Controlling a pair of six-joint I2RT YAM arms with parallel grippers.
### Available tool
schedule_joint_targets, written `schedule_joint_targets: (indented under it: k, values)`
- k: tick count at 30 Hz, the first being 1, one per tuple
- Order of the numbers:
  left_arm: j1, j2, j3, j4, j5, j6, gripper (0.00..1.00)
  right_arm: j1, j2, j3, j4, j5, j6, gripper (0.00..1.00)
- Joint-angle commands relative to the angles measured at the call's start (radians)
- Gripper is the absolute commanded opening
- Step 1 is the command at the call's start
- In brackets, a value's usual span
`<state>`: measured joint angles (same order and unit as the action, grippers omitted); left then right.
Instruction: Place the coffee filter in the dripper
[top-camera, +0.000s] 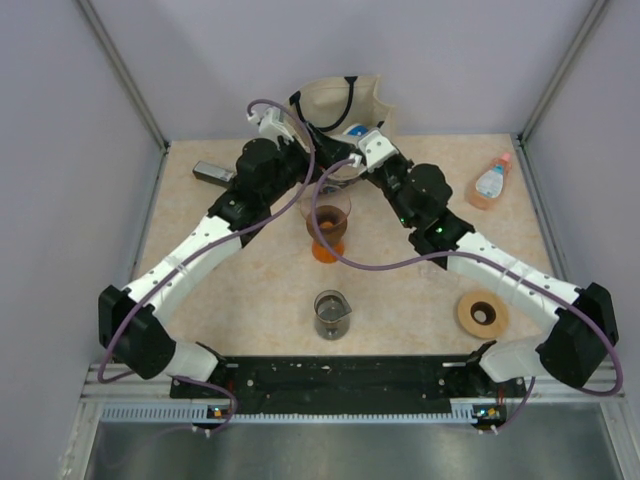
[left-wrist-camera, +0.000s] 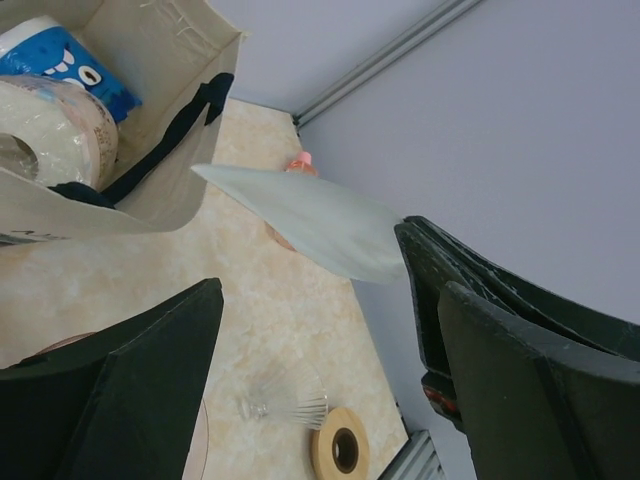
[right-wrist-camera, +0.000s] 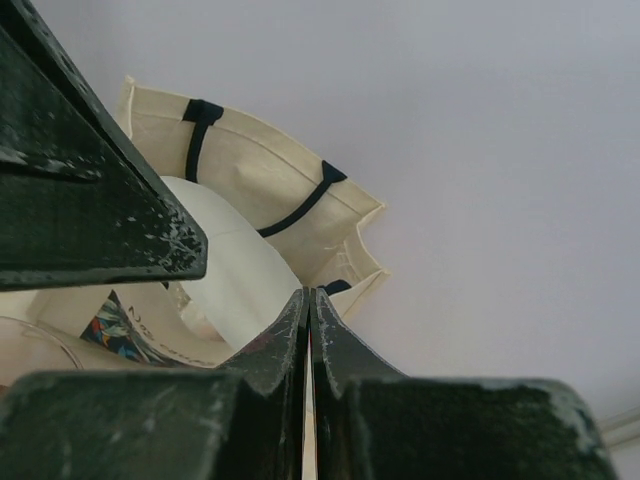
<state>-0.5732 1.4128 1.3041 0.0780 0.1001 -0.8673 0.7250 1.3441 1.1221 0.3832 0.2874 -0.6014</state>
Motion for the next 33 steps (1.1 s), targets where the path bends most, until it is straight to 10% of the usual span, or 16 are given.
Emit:
schedule_joint_targets:
  k: [1,25,33]
  values:
    - [-0.019,0.012,0.047,0.026,-0.051,-0.021,0.93,0.034,-0.002,0.053,0.069,0.025,0.037,0.00]
    - [-0.037,0.083,0.054,0.071,-0.146,-0.124,0.61,0.083,0.007,0.042,0.091,0.016,0.035,0.00]
    - [-0.037,0.075,0.083,0.000,-0.203,-0.121,0.10,0.088,-0.008,0.024,0.076,0.041,0.071,0.00]
